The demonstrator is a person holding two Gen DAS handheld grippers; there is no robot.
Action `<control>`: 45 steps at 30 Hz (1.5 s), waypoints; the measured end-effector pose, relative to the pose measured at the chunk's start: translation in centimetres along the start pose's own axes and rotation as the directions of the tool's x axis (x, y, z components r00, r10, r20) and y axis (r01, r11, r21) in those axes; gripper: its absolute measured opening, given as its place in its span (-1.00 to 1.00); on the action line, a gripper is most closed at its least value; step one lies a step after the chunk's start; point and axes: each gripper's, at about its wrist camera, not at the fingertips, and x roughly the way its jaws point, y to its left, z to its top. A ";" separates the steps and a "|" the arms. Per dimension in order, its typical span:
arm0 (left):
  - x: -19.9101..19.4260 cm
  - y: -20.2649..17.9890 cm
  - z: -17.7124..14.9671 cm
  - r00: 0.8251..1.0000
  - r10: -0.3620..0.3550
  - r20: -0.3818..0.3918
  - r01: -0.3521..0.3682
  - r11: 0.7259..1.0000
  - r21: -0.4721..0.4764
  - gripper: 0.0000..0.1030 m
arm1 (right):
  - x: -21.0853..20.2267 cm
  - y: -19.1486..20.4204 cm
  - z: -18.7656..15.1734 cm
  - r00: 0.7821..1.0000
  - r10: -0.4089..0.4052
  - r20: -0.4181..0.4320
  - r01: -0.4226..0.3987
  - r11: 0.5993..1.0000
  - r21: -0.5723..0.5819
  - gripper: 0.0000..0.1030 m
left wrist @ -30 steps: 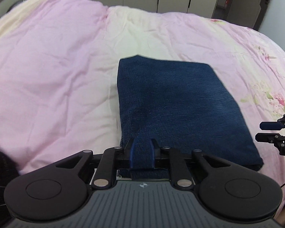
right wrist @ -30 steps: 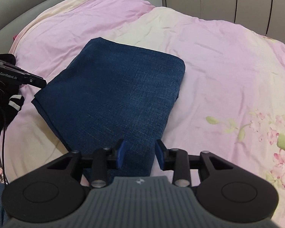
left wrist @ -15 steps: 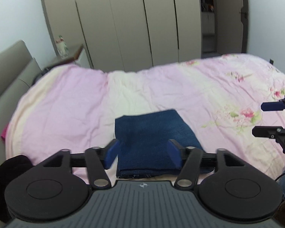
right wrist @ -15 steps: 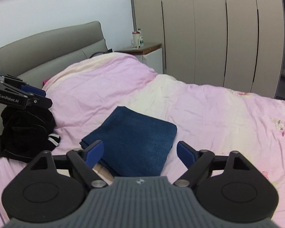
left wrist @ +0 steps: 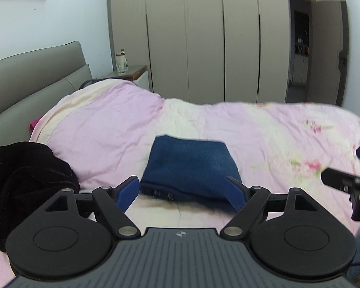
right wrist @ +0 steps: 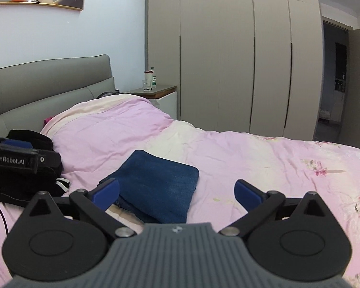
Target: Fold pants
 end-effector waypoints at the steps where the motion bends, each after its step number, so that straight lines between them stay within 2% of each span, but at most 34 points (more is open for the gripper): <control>1: 0.1 -0.5 -0.7 1.000 0.005 -0.011 -0.004 1.000 0.015 0.81 | -0.1 0.2 -0.8 1.000 -0.016 -0.004 0.016 1.000 0.003 0.90; 7: 0.1 -2.4 -3.9 0.999 0.002 -0.037 -0.003 1.000 -0.012 0.81 | -0.1 1.0 -4.7 0.997 -0.063 -0.041 0.063 0.998 0.003 0.90; 14: 0.2 -3.4 -5.3 0.997 0.004 -0.079 -0.006 1.000 -0.021 0.81 | -0.1 0.8 -7.2 0.994 -0.075 -0.077 0.078 0.996 0.032 0.90; 45: 0.0 -3.8 -5.0 0.996 0.017 -0.083 -0.017 1.000 -0.008 0.81 | -1.1 0.3 -6.9 0.996 -0.076 -0.038 0.078 0.995 0.065 0.90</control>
